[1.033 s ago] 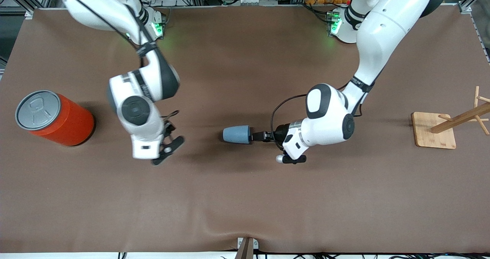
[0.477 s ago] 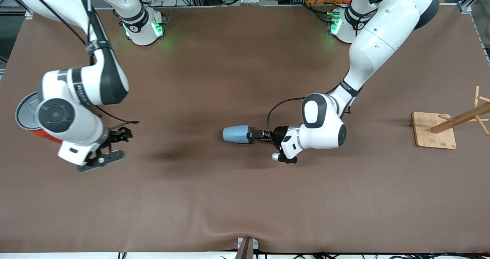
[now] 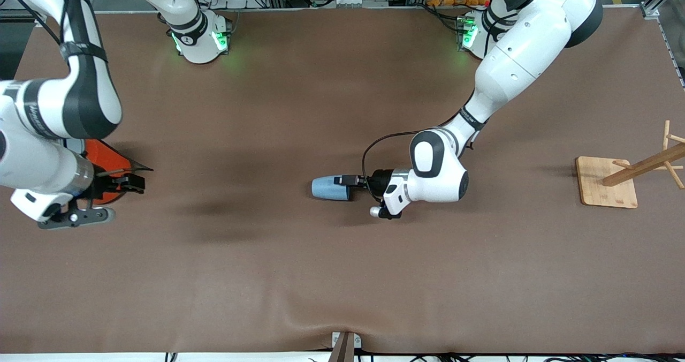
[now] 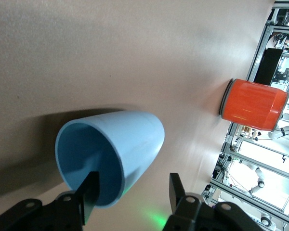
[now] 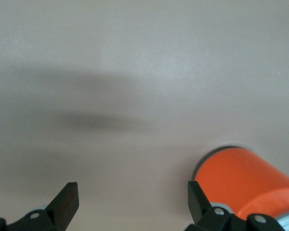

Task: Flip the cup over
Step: 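Draw the right gripper back toward the red can, left gripper holding cup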

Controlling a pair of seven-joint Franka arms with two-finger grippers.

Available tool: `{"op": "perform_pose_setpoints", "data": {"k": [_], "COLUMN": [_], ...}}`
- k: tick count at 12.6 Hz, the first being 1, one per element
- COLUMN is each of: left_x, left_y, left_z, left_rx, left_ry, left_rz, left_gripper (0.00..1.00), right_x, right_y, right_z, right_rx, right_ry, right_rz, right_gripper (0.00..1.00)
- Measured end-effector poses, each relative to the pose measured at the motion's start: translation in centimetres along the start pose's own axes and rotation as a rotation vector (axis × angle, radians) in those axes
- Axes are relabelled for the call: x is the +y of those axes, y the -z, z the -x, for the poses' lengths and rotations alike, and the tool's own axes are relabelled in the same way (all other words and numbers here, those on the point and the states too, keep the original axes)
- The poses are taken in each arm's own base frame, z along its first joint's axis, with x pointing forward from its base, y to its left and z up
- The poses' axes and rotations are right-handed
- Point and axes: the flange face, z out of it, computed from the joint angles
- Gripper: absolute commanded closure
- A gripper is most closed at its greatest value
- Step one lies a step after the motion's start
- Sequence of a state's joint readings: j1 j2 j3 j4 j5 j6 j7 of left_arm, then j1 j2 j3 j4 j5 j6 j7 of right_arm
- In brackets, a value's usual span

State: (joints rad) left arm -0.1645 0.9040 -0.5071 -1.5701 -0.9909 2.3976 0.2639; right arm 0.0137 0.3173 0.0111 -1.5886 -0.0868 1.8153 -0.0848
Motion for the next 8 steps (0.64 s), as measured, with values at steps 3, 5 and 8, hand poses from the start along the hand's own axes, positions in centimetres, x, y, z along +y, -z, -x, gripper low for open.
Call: {"op": "perform_pose_setpoints", "data": {"k": [3,5,8], "left_x": [-0.6,-0.8,-0.4], "left_y": [-0.3,-0.4,-0.4], "left_z": [0.0,0.0,-0.1], "left_rx": [0.001,0.000,0.005], "left_ry": [0.014,0.020,-0.005], "left_rz": [0.018,0.021,0.043], "left_gripper": [0.59,1.00,1.00], "right_x": [2.1,3.7,5.0], "right_y": [0.9,1.6,2.8], "right_z": [2.6,3.9,5.2], "right_rx": [-0.004,-0.001,-0.002], "right_ry": [-0.051,-0.079,-0.106], "right_rz": [-0.004,-0.006,-0.010], "right_gripper": [0.00,0.00,0.00]}}
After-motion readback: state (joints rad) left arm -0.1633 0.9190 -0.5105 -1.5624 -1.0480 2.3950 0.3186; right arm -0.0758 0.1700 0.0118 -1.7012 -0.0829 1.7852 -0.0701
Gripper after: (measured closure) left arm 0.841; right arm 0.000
